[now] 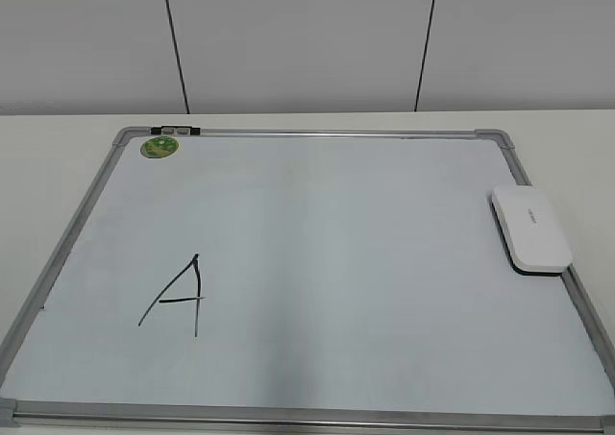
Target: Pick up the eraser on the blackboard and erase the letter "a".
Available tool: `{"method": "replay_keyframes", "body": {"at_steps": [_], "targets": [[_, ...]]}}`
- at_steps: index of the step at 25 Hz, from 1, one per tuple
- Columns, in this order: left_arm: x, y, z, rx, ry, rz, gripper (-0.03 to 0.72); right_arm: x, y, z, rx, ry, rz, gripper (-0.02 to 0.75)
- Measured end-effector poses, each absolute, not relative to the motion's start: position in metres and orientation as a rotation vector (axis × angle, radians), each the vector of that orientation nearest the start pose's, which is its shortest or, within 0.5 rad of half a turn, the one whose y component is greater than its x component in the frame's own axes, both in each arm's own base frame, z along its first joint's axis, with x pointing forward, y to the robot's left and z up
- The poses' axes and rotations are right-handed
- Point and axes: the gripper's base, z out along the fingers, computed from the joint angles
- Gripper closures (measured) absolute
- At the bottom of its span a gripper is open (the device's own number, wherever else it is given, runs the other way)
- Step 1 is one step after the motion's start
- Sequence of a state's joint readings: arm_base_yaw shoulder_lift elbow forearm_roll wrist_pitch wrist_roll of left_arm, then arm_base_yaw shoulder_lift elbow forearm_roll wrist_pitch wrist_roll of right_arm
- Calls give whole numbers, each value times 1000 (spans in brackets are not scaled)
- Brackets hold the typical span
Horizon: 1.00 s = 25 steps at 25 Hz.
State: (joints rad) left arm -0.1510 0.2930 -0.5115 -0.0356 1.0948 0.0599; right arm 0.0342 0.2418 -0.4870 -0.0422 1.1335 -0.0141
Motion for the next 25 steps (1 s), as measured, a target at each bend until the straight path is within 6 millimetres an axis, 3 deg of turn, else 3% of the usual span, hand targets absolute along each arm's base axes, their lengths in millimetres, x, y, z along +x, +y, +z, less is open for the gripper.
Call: {"method": "replay_keyframes", "body": {"at_steps": [13, 25], "targets": [[2, -3, 278, 108, 2129, -32, 281, -6, -3, 268, 5, 2142, -69, 149], [-6, -3, 277, 74, 2079, -12, 281, -9, -3, 268, 5, 2118, -69, 149]]}}
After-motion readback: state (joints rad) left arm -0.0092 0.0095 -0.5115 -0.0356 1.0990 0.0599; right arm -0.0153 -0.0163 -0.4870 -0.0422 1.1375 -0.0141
